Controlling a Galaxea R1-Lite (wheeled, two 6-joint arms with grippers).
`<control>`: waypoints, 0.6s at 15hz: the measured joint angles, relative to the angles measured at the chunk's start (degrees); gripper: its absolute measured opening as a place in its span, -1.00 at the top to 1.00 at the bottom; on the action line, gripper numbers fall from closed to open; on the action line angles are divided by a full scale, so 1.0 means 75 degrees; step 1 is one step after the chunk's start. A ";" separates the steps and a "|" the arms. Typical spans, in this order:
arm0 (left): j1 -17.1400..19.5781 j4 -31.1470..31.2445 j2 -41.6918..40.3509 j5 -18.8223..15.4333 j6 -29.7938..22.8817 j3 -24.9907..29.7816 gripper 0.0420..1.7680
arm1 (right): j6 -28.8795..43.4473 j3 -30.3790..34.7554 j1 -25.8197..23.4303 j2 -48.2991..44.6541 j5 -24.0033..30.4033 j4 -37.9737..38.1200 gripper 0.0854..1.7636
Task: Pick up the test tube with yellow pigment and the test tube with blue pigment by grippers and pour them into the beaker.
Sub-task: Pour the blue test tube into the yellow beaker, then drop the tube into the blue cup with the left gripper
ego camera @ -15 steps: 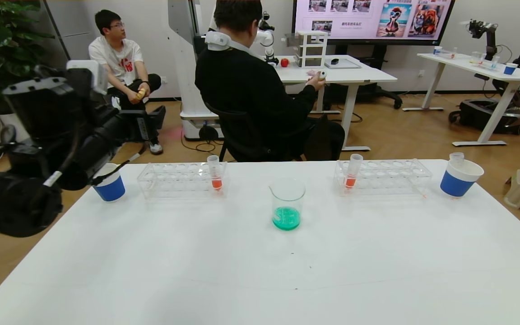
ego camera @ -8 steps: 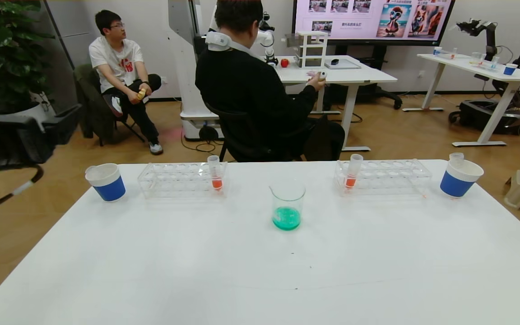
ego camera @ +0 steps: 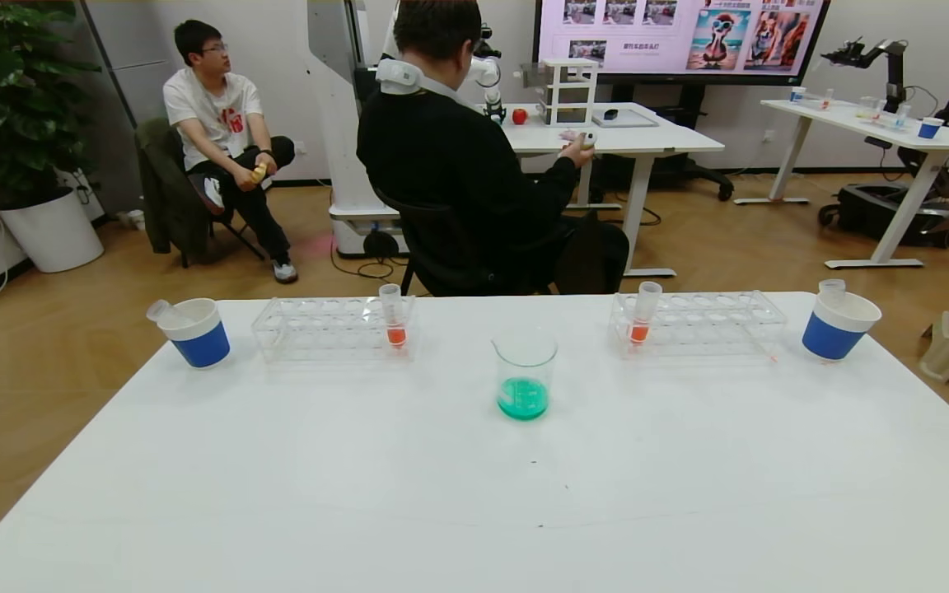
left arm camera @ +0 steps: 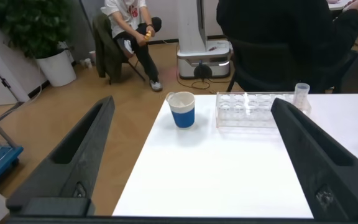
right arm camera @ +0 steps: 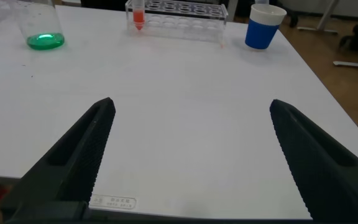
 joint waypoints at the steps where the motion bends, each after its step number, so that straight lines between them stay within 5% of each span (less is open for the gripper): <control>1: 0.0000 0.0551 -0.0614 0.0000 -0.0010 0.0086 -0.98 | 0.0003 0.0000 0.0000 0.0000 0.0000 0.0000 -0.97; 3: 0.0063 0.1193 -0.1690 -0.0158 -0.0042 0.0372 -0.98 | 0.0003 0.0000 0.0000 0.0000 0.0000 0.0003 -0.97; 6: 0.0210 0.1330 -0.3135 -0.1312 -0.0088 0.1110 -0.98 | 0.0000 0.0000 0.0000 0.0000 0.0000 0.0003 -0.97; 9: 0.0268 0.0401 -0.3911 -0.1734 -0.0380 0.2532 -0.98 | -0.0081 0.0000 0.0000 0.0000 0.0026 0.0000 -0.97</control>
